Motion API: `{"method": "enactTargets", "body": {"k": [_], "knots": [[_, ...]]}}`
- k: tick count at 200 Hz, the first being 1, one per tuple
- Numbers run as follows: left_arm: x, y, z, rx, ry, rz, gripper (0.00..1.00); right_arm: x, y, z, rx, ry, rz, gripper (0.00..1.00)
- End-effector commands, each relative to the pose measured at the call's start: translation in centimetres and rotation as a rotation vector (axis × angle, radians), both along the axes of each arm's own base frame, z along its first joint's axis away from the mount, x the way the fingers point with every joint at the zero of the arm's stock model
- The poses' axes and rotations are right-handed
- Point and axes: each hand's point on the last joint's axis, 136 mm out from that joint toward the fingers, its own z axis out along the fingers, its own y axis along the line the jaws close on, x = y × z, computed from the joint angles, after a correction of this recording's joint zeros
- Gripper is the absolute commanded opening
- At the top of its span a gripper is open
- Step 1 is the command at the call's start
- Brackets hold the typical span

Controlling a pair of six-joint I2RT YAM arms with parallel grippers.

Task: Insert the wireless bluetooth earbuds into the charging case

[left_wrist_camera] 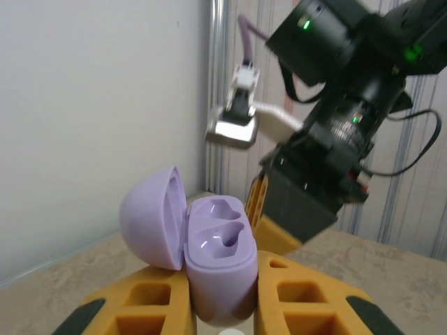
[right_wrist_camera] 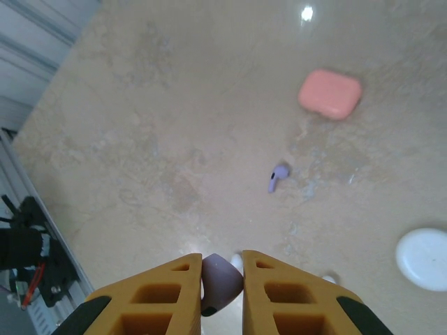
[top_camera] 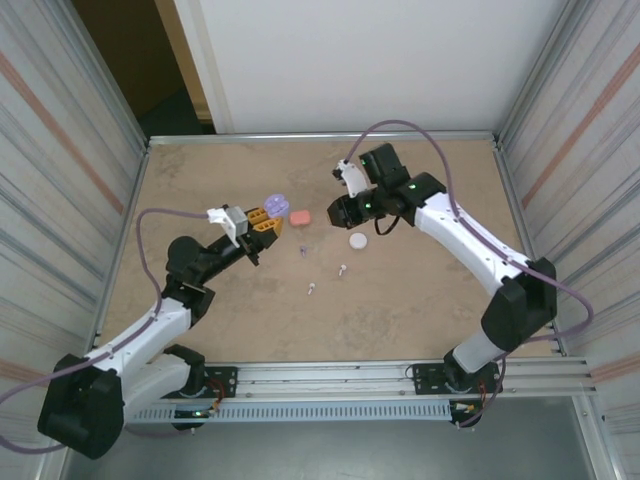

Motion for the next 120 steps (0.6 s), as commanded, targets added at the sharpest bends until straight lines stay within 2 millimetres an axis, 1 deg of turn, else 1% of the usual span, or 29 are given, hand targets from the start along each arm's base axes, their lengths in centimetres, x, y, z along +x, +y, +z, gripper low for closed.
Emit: {"method": "enactTargets", "body": {"k": [1, 33, 58, 81, 120], "knots": [[-0.7, -0.8, 2.4, -0.009, -0.100, -0.066, 0.00, -1.0, -0.6, 2.8, 0.036, -0.086, 0.035, 0.17], [-0.8, -2.3, 1.7, 0.022, -0.092, -0.142, 0.00, -1.4, -1.6, 5.0, 0.041, -0.167, 0.029, 0.18], [-1.1, -3.5, 1.3, 0.051, -0.089, -0.198, 0.00, -1.7, -1.9, 6.6, 0.061, -0.216, 0.027, 0.18], [-1.0, -4.2, 1.0, 0.073, -0.082, -0.220, 0.00, -2.1, -2.0, 8.1, 0.084, -0.255, 0.030, 0.18], [-0.9, -4.9, 0.4, 0.088, -0.069, -0.251, 0.00, -3.0, -1.9, 10.6, 0.147, -0.325, 0.053, 0.18]]}}
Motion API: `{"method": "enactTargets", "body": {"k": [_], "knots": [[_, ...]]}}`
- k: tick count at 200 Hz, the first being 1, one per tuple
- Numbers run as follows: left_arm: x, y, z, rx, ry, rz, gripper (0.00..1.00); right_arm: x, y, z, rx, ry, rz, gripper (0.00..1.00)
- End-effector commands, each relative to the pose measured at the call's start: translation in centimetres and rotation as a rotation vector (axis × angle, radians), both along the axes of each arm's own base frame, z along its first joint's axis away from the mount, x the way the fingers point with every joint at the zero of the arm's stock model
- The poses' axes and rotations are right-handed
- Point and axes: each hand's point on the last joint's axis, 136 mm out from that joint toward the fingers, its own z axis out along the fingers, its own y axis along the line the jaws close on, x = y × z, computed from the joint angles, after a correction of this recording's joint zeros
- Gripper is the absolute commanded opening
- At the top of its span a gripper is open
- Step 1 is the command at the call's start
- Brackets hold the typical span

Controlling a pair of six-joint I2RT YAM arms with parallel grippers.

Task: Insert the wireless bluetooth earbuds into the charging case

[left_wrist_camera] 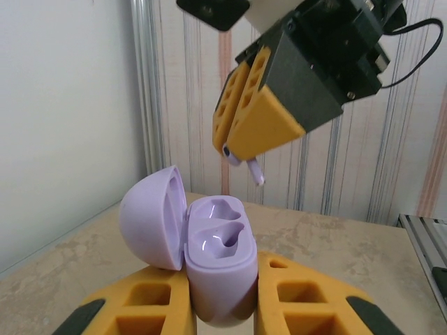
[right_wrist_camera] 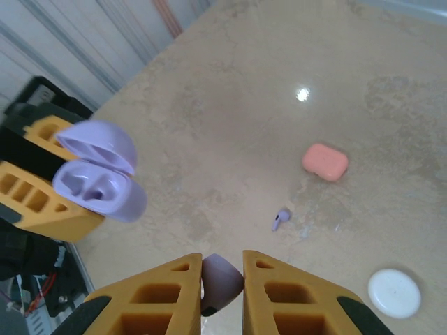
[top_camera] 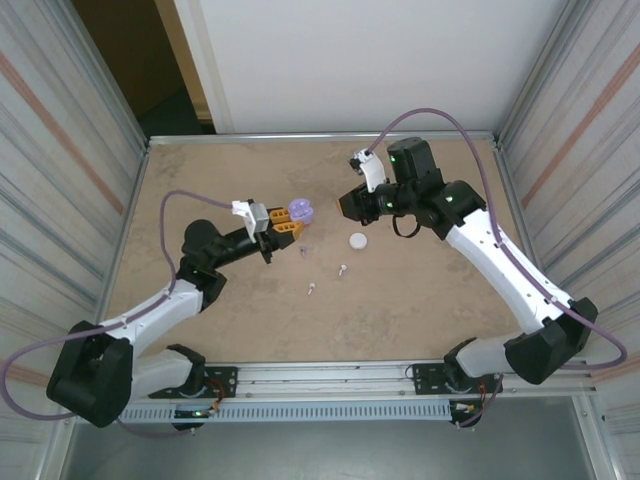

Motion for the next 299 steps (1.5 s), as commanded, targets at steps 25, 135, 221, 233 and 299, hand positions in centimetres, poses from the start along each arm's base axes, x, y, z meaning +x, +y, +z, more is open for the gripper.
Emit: {"method": "enactTargets", "body": {"k": [25, 135, 221, 233, 299], "knots": [[-0.2, -1.1, 0.6, 0.017, -0.041, -0.063, 0.00, -1.3, 0.3, 4.3, 0.079, -0.148, 0.042, 0.18], [-0.9, -2.4, 0.3, 0.031, -0.037, -0.155, 0.00, -3.0, 3.8, 5.3, -0.055, -0.386, 0.140, 0.18], [-1.2, -2.7, 0.2, 0.046, -0.030, -0.191, 0.00, -3.3, 5.6, 4.2, -0.129, -0.426, 0.196, 0.19], [-1.3, -2.7, 0.1, 0.048, -0.029, -0.192, 0.00, -3.3, 5.7, 4.1, -0.138, -0.427, 0.197, 0.19], [-1.3, -2.8, 0.1, 0.050, -0.030, -0.195, 0.00, -3.2, 6.0, 2.7, -0.182, -0.416, 0.213, 0.19]]}}
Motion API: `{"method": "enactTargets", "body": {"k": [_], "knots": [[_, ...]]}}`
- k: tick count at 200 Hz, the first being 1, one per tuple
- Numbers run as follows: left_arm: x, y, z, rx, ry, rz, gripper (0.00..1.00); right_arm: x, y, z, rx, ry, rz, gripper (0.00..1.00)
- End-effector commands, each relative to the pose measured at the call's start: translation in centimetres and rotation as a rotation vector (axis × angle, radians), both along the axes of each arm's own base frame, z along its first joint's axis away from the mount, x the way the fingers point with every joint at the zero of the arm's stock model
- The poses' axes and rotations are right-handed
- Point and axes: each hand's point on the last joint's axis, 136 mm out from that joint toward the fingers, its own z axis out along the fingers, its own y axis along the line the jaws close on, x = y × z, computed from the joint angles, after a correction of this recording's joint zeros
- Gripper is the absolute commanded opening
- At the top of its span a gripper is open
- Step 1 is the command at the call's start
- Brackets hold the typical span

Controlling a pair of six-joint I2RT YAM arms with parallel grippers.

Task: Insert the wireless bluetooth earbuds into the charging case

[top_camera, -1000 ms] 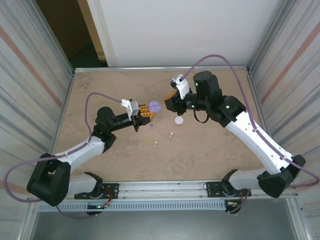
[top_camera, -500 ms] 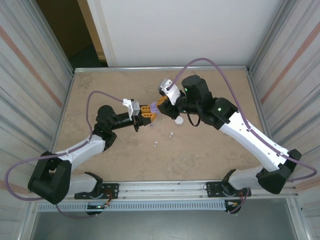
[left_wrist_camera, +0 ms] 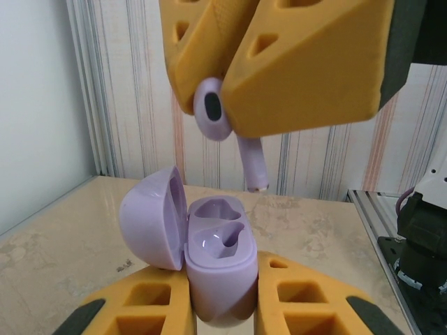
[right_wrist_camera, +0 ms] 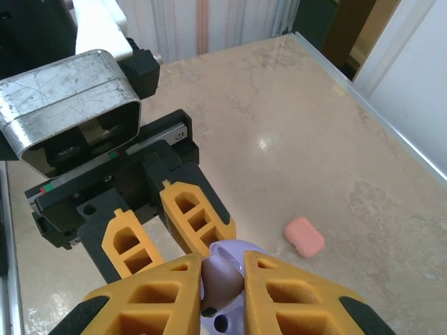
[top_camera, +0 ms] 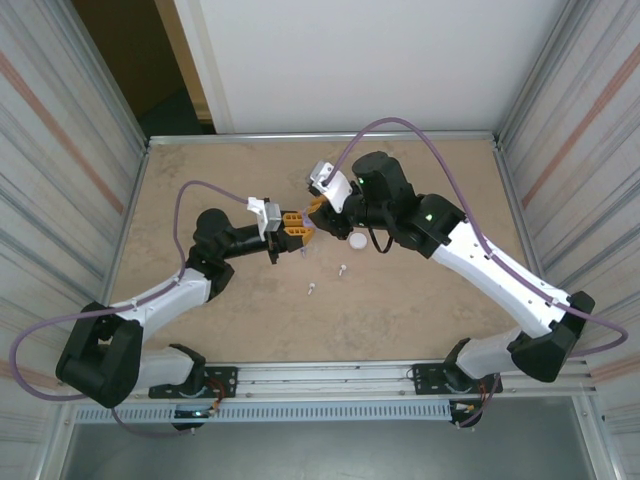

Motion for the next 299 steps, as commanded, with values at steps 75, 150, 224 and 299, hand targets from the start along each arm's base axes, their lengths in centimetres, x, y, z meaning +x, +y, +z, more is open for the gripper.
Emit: {"method": "enactTargets", "body": {"k": [75, 150, 224, 299], "knots": [[-0.7, -0.4, 1.4, -0.008, -0.061, -0.036, 0.00, 0.5, 0.1, -0.8, -0.060, -0.024, -0.002, 0.19], [-0.8, -0.4, 1.5, -0.008, -0.064, -0.036, 0.00, 0.6, -0.2, -1.8, -0.095, -0.023, -0.004, 0.19], [-0.8, -0.4, 1.5, -0.008, -0.064, -0.036, 0.00, -0.2, -0.2, -2.8, -0.117, -0.008, 0.040, 0.19], [-0.8, -0.4, 1.5, -0.006, -0.064, -0.035, 0.00, -0.7, 0.4, -3.1, -0.106, 0.016, 0.073, 0.23]]}}
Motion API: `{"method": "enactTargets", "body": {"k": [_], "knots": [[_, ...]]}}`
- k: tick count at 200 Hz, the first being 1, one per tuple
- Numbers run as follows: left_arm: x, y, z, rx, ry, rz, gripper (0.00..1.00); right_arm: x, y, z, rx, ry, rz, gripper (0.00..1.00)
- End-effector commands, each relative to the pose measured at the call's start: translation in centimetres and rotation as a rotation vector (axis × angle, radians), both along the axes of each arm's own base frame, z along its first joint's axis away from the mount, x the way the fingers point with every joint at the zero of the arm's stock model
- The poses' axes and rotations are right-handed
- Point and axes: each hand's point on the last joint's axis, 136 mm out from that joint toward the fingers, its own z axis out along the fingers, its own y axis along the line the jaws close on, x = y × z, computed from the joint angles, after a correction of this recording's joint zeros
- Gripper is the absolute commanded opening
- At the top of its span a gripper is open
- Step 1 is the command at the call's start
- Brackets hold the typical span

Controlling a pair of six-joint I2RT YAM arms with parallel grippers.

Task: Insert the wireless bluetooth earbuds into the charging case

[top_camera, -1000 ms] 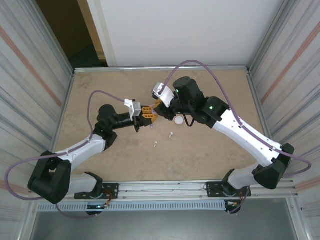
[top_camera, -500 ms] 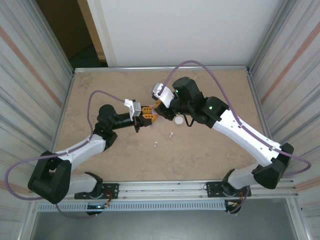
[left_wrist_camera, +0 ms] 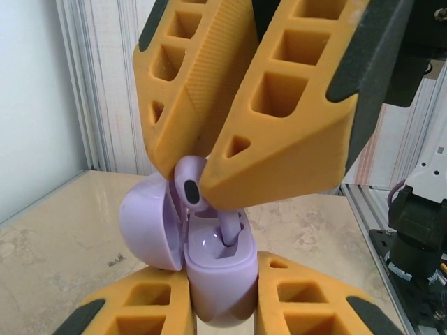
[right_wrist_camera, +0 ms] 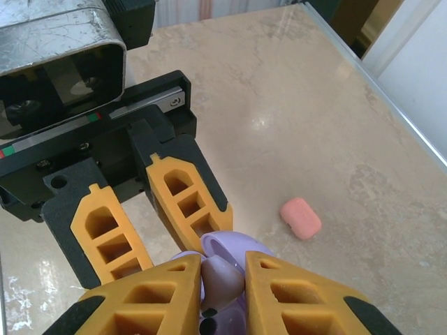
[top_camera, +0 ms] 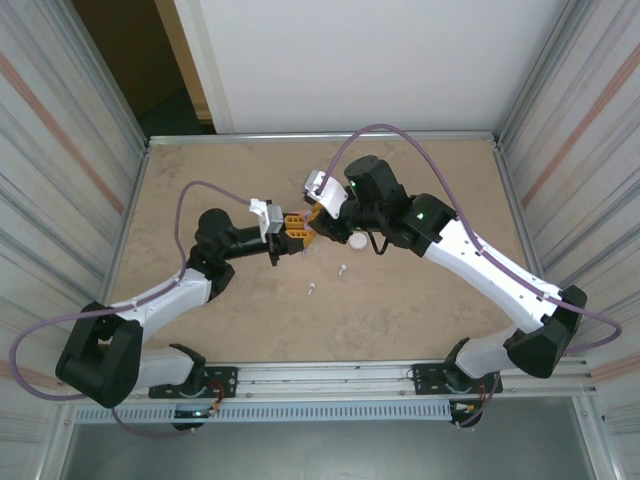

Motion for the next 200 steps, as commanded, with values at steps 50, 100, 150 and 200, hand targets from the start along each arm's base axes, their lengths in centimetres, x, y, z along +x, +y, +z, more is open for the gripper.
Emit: {"method": "enactTargets", "body": {"k": [50, 100, 150, 200], "knots": [[-0.5, -0.3, 2.2, -0.025, -0.076, -0.016, 0.00, -0.5, 0.1, 1.5, 0.048, -0.009, 0.005, 0.35], [-0.4, -0.1, 2.2, -0.026, -0.080, -0.003, 0.00, -0.7, -0.7, 3.3, 0.116, -0.037, -0.031, 0.48], [0.0, 0.3, 2.1, -0.028, -0.086, 0.043, 0.00, -0.3, -2.4, 4.5, 0.196, -0.072, -0.101, 0.68], [0.7, 1.1, 2.3, -0.035, -0.099, 0.137, 0.00, 0.7, -4.7, 5.0, 0.310, -0.031, -0.185, 0.90]]}}
